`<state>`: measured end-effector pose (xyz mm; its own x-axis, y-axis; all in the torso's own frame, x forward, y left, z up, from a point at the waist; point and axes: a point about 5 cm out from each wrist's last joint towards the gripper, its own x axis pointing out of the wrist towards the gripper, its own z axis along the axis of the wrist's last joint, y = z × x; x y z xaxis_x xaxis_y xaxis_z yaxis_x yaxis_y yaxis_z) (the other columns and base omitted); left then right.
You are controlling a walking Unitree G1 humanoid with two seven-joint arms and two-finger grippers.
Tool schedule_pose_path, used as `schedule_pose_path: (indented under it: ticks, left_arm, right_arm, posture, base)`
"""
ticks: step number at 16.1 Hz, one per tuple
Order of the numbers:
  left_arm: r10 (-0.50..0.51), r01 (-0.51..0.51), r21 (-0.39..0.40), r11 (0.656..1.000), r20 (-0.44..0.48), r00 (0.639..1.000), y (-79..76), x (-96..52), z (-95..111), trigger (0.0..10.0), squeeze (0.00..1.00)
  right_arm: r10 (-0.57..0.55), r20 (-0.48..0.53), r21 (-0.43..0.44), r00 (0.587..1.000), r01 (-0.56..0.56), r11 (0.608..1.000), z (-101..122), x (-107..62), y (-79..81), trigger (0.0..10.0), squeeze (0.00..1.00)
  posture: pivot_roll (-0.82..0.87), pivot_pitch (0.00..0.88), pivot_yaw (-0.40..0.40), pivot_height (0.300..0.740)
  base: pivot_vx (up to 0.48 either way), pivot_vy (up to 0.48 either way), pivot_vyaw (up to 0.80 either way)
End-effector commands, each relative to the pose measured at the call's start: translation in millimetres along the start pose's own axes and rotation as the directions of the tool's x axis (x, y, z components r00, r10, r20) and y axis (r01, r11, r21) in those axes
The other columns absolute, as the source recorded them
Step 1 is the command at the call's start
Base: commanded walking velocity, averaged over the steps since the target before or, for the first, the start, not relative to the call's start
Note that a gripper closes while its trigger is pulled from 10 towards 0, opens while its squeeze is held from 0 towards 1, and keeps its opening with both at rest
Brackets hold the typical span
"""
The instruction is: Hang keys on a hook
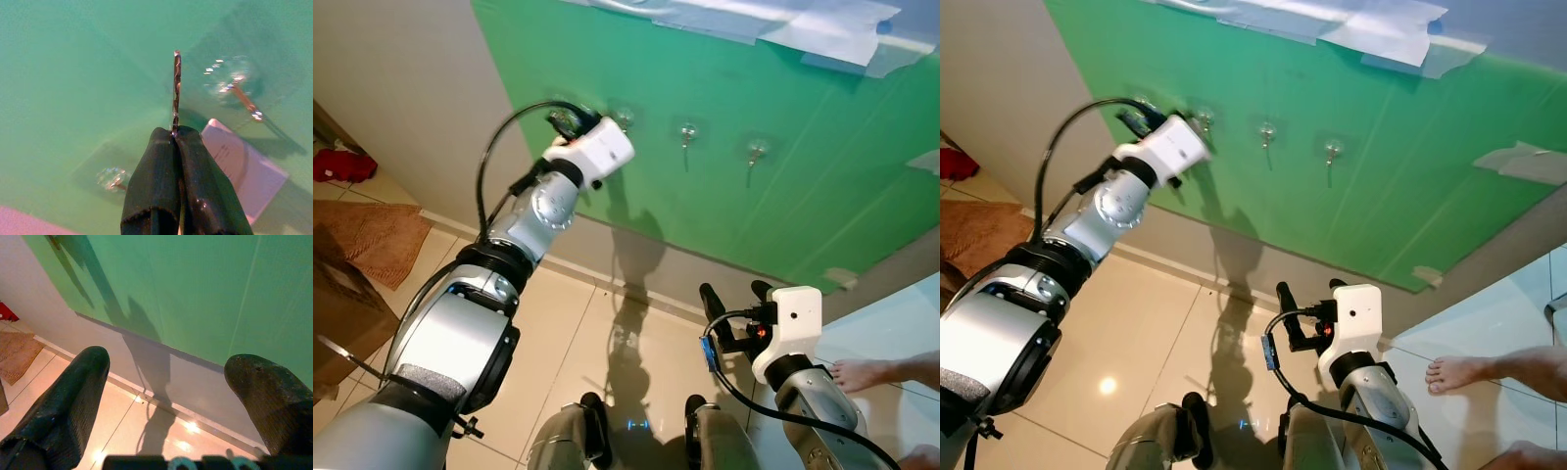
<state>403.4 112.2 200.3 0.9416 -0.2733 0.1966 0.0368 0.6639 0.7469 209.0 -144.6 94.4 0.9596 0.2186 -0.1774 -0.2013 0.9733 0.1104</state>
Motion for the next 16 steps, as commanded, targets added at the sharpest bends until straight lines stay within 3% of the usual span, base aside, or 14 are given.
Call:
schedule_pose_path:
  ticks: [1,5,12,13,14,15,16]
  left_arm:
    - [0.036,-0.036,-0.062,0.997,0.01,0.999,4.9,1.5,3.4,10.0,0.0]
    - [0.019,-0.018,-0.051,0.999,0.007,1.0,2.6,0.1,1.2,10.0,0.0]
    - [0.051,-0.057,0.046,0.997,0.113,0.992,-1.0,-3.3,10.0,10.0,0.0]
    - [0.057,-0.06,0.021,0.998,0.112,0.992,-1.4,-4.0,9.7,10.0,0.0]
    - [0.058,-0.054,-0.038,0.998,0.094,0.994,-2.2,-4.3,8.4,10.0,0.0]
    - [0.051,-0.04,-0.148,0.988,0.07,0.996,-3.8,-4.4,7.2,10.0,0.0]
    - [0.047,-0.036,-0.188,0.981,0.054,0.997,-4.6,-4.3,6.2,10.0,0.0]
  right_arm:
    - [-0.002,-0.019,0.001,1.0,0.002,1.0,-2.8,-3.0,-0.1,10.0,0.0]
    - [0.0,-0.021,0.002,1.0,0.0,1.0,-3.1,-3.0,0.2,10.0,0.0]
    - [-0.005,-0.023,0.006,1.0,0.005,1.0,-4.5,-3.4,0.0,10.0,0.0]
    - [-0.005,-0.024,0.006,1.0,0.005,1.0,-4.7,-3.2,-0.2,10.0,0.0]
    - [-0.005,-0.024,0.006,1.0,0.005,1.0,-4.9,-3.1,-0.3,10.0,0.0]
    - [-0.004,-0.024,0.005,1.0,0.004,1.0,-5.0,-2.8,-0.4,10.0,0.01]
    - [-0.004,-0.024,0.005,1.0,0.004,1.0,-5.0,-2.6,-0.6,10.0,0.01]
  posture:
    - [-0.32,0.225,0.056,0.74]
    - [-0.32,0.229,0.056,0.74]
    - [-0.32,0.231,0.058,0.74]
    - [-0.32,0.233,0.059,0.74]
    - [-0.32,0.233,0.059,0.74]
    - [-0.32,0.232,0.058,0.74]
    - [-0.32,0.232,0.057,0.74]
  base:
    - [0.0,0.0,0.0]
    - [0.0,0.0,0.0]
    - [0.0,0.0,0.0]
    - [0.0,0.0,0.0]
    - [0.0,0.0,0.0]
    - [0.0,0.0,0.0]
    - [0.0,0.0,0.0]
